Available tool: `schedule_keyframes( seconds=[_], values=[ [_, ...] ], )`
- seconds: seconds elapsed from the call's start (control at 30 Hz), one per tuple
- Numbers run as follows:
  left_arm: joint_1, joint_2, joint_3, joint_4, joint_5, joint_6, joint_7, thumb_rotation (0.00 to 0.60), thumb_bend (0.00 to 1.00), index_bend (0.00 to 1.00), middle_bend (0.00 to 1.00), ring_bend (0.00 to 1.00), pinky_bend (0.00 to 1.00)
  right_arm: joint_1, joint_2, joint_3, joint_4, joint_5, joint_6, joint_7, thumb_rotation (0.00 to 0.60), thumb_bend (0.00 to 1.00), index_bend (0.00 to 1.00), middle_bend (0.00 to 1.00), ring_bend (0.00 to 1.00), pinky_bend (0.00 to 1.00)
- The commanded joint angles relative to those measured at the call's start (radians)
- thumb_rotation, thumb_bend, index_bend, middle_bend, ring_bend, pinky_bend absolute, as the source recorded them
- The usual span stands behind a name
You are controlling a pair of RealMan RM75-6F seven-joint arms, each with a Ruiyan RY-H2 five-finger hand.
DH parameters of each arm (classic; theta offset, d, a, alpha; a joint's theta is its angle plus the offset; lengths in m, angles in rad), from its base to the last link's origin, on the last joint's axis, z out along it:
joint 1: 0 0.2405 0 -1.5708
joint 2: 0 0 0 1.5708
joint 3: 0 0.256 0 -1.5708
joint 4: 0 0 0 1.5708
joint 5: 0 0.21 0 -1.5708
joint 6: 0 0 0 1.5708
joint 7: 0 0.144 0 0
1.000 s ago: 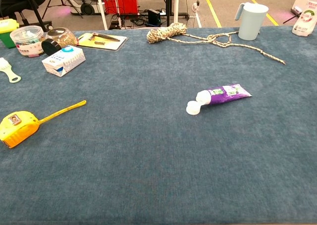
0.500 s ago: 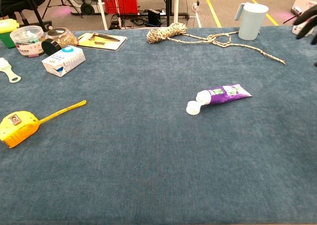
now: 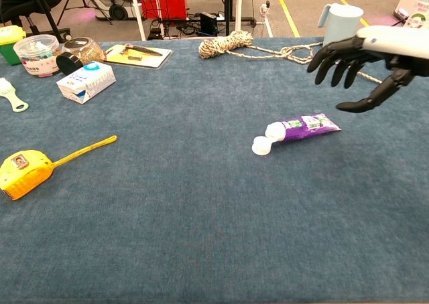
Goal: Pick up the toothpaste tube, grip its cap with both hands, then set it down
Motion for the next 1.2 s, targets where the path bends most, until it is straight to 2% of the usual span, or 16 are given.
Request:
schedule_keyframes(
  seconds=[0.03, 0.33, 0.63, 1.2],
  values=[
    [0.000, 0.001, 0.001, 0.003, -0.007, -0.001, -0.003, 0.600, 0.24, 0.28, 0.20, 0.15, 0.25, 0.048, -0.055, -0.005, 0.071, 0.007, -0.041, 0.004, 0.600, 0.35, 0.25, 0.32, 0.35, 0.34],
    [0.011, 0.011, 0.005, 0.007, -0.017, 0.012, -0.013, 0.600, 0.24, 0.28, 0.20, 0.15, 0.25, 0.102, -0.134, -0.026, 0.193, -0.006, -0.060, -0.002, 0.600, 0.35, 0.28, 0.34, 0.37, 0.34],
    [0.027, 0.026, 0.013, 0.005, -0.025, 0.032, -0.027, 0.600, 0.24, 0.28, 0.20, 0.15, 0.25, 0.140, -0.232, -0.061, 0.340, -0.050, -0.020, 0.038, 0.600, 0.35, 0.31, 0.35, 0.38, 0.35],
    [0.049, 0.047, 0.019, -0.008, -0.031, 0.058, -0.023, 0.600, 0.24, 0.28, 0.20, 0.15, 0.25, 0.187, -0.339, -0.107, 0.515, -0.108, 0.041, 0.114, 0.600, 0.35, 0.31, 0.35, 0.38, 0.35]
  ],
)
